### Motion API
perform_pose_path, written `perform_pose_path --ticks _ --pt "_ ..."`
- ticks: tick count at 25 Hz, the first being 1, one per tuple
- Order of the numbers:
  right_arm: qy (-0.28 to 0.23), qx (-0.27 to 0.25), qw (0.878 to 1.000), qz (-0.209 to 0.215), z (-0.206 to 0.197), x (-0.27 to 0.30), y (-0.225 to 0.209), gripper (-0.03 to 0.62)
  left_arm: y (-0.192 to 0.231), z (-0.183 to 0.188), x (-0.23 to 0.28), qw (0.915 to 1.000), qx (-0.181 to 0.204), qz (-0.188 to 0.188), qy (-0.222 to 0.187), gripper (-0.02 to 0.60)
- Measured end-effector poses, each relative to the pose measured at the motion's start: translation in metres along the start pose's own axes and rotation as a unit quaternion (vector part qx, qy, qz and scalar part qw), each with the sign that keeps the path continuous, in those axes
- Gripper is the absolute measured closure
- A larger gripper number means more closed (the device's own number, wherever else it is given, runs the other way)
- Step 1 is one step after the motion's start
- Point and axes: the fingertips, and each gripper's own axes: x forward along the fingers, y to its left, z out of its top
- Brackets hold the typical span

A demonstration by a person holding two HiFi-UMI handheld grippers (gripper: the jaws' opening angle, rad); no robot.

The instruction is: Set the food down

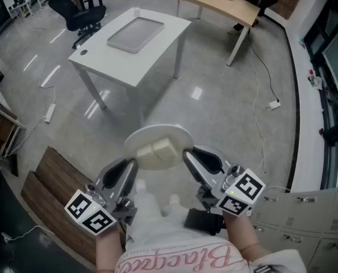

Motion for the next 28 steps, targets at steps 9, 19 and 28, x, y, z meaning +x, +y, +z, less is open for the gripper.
perform_pose_path --ticks 9,19,28 --pt "0.011 -0.037 0.999 0.0 -0.004 -0.035 0.004 0.546 -0.031 -0.017 0.0 0.9981 0.037 0.046 -0.019 0.543" --pt "0.01 -0.051 0.998 0.022 0.002 -0.027 0.002 0.551 -0.024 -0.011 0.003 0.9946 0.036 0.081 -0.053 0.534" --pt "0.018 -0.051 0.999 -0.002 0.011 0.014 -0.035 0.543 0.013 0.009 0.033 0.9946 0.039 0.081 -0.051 0.537"
